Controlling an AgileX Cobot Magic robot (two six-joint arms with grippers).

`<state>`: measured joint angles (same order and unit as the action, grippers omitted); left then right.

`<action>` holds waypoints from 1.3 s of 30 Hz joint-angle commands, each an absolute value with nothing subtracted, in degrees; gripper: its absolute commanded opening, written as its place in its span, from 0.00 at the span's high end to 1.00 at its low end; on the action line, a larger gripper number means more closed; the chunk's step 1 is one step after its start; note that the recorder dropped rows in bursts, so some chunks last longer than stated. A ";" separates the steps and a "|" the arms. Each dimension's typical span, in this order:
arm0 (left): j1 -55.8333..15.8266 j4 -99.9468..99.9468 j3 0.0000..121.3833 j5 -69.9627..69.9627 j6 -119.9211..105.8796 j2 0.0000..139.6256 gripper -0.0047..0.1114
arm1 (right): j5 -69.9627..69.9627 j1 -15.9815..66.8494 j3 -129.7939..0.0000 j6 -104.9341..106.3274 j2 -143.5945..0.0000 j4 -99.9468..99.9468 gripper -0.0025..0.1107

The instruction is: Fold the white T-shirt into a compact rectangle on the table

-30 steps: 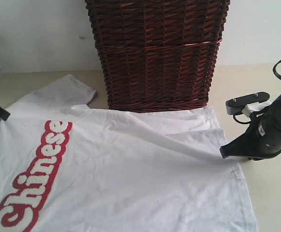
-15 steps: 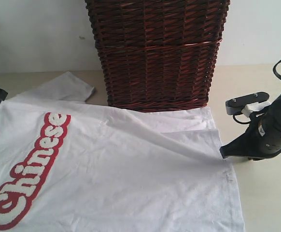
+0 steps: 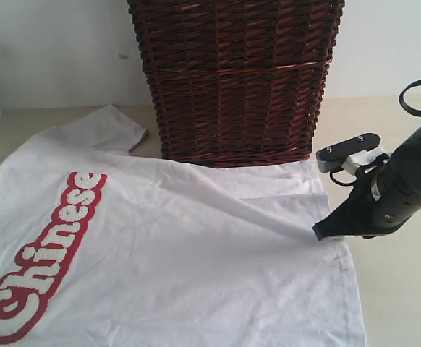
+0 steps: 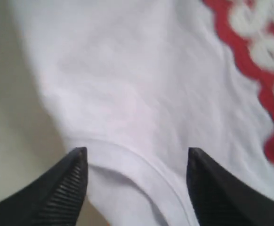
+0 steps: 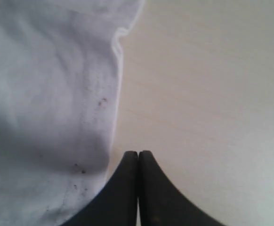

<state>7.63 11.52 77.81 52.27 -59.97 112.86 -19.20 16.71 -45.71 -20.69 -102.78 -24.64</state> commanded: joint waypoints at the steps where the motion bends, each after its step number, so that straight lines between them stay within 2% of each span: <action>1: 5.99 -0.62 77.44 59.43 -70.94 112.11 0.37 | -18.54 18.03 -45.54 -19.11 -101.71 -23.98 0.98; 7: 5.86 -4.10 77.32 53.48 -70.73 112.70 0.27 | -18.30 18.03 -45.54 -19.11 -101.71 -23.98 0.98; 14: 6.00 -3.89 77.03 51.24 -59.66 115.62 0.33 | -18.30 18.03 -45.54 -19.11 -101.71 -23.98 0.98; 22: 6.00 -17.48 76.66 53.20 -69.12 117.92 0.33 | -18.30 18.03 -45.54 -19.11 -101.71 -23.98 0.98; 29: 6.00 -16.12 76.66 44.73 -68.68 118.02 0.37 | -18.08 18.03 -45.54 -19.11 -101.71 -23.98 0.98; 33: 5.38 -13.56 76.66 49.05 -77.39 117.94 0.37 | -18.08 18.03 -45.54 -19.11 -101.71 -23.98 0.98; 35: 5.38 -11.28 76.66 47.56 -80.39 117.95 0.33 | -18.22 18.03 -45.54 -19.11 -101.71 -23.97 0.98; 39: 5.38 -0.95 76.66 39.90 -80.32 117.95 0.18 | -18.22 18.03 -45.54 -19.11 -101.71 -23.97 0.98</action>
<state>5.65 -7.86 76.70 44.68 -79.49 118.21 -18.75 17.89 -45.71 -19.58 -102.24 -23.74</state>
